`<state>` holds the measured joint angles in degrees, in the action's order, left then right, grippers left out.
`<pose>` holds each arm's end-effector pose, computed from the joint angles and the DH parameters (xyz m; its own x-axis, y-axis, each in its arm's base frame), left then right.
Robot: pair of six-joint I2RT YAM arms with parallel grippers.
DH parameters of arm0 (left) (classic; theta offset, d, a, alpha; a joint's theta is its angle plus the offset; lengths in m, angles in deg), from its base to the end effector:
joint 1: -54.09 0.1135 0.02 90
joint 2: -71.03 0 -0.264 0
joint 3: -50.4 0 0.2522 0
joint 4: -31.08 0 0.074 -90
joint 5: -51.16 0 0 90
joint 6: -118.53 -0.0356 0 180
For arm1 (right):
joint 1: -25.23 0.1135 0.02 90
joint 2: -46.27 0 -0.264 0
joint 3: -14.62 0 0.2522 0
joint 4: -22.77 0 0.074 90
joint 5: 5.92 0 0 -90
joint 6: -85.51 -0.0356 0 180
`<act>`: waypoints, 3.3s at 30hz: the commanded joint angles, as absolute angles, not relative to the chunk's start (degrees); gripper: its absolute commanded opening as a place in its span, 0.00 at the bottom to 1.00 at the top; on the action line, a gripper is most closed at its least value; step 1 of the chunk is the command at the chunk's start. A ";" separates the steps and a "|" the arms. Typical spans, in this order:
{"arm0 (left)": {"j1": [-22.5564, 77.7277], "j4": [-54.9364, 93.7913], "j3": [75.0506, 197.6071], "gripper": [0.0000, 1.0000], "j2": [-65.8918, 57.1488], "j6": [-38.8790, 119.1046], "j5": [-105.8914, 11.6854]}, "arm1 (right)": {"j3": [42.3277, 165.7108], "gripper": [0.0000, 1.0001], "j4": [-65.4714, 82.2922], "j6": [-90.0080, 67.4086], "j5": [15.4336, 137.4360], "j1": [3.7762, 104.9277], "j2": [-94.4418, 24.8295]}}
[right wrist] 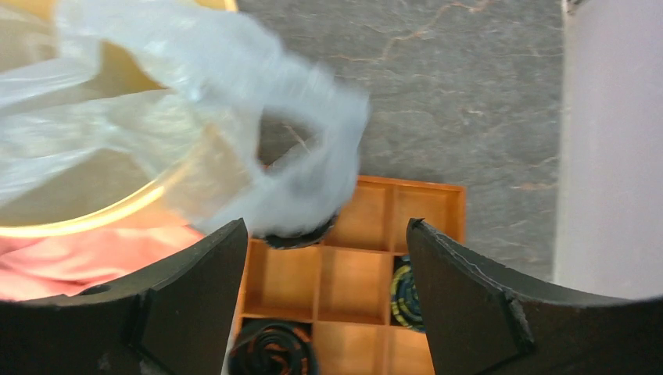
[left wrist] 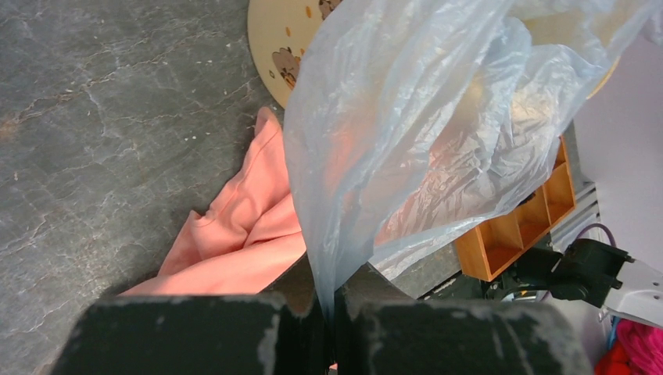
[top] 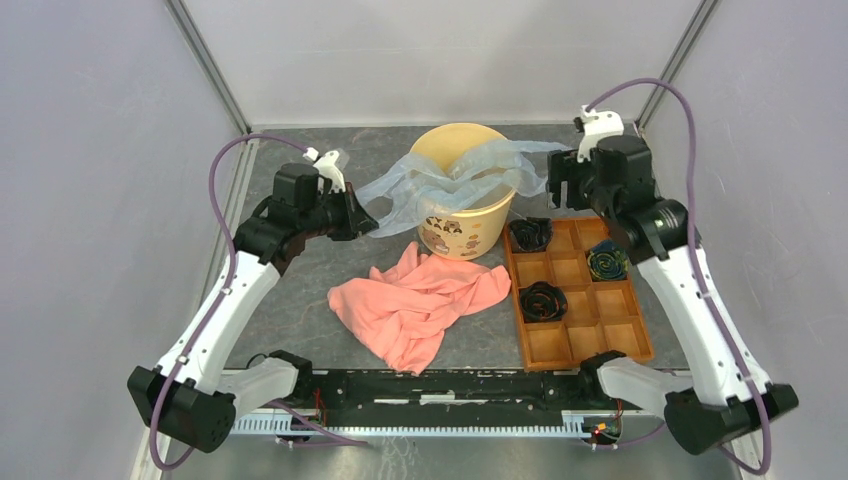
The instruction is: Put the trash bags into the trash bin
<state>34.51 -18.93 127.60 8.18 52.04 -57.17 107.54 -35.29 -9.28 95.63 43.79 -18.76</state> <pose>0.2143 -0.0881 0.3481 -0.7266 -0.1435 -0.6719 0.2934 0.8195 -0.4922 0.2161 0.0650 0.4161 -0.4871 -0.0772 -0.8699 -0.1075 0.9938 -0.0281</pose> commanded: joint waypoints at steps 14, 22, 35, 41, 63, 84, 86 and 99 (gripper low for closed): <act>34.75 -15.72 126.93 0.02 11.68 55.32 -61.80 | 84.20 0.86 -1.62 -58.43 82.75 43.59 -9.91; 34.75 -16.73 126.76 0.02 13.18 55.55 -62.45 | 83.99 0.64 1.19 -62.03 90.12 43.54 -15.40; 34.77 -17.98 127.06 0.02 13.59 54.38 -62.60 | 86.65 0.00 -10.27 -48.16 92.59 42.16 -11.51; 34.80 -19.11 126.70 0.02 13.96 53.58 -61.05 | 88.38 0.00 -14.95 -37.36 84.29 39.63 -12.22; 34.86 -9.89 124.01 0.04 4.02 56.22 -54.57 | 84.25 0.07 -6.28 -13.86 73.72 39.08 -24.41; 34.84 -19.28 129.18 0.99 17.19 50.40 -46.78 | 106.29 0.85 -29.91 0.79 78.68 39.17 -12.23; 34.84 -19.51 131.02 1.00 16.19 49.63 -46.77 | 108.44 0.86 -26.75 3.43 74.08 39.12 -14.26; 34.85 -17.54 138.59 0.94 3.37 46.73 -51.91 | 117.24 0.75 -24.64 24.41 58.60 39.28 -30.52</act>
